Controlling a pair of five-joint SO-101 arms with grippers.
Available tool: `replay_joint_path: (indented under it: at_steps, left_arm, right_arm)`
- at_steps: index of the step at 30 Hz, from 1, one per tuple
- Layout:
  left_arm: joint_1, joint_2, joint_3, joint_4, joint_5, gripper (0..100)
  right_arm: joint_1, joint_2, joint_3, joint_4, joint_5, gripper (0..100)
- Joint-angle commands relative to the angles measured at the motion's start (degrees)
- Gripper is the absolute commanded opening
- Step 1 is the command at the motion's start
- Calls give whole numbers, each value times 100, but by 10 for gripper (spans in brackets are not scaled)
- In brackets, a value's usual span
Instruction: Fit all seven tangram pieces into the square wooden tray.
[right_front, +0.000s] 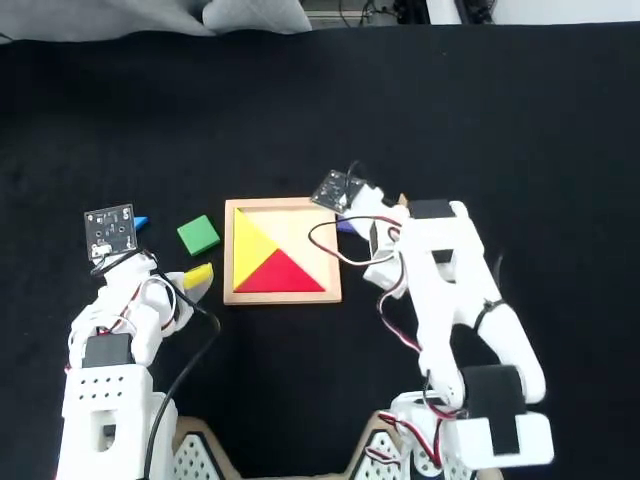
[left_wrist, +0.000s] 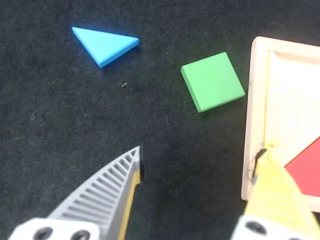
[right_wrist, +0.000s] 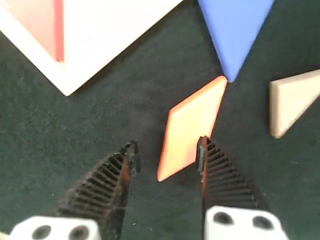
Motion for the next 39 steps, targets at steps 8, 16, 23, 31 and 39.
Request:
replay_joint_path:
  at_steps: [8,16,23,31,39]
  left_arm:
    - [57,-62,-31,-105,-35,353]
    - [57,-62,-31,-105,-35,353]
    - [57,-62,-31,-105,-35,353]
    - [57,-62,-31,-105,-35,353]
    - [57,-62,-31,-105,-35,353]
  right_arm:
    - [79,-286,-268,70,-26,194]
    - [62,84,-268,-193,-18,194]
    - [88,989,-470,-536,-26,194]
    - [88,1095,-646,-536,-26,194]
    - [246,1103,-620,-536,-18,191]
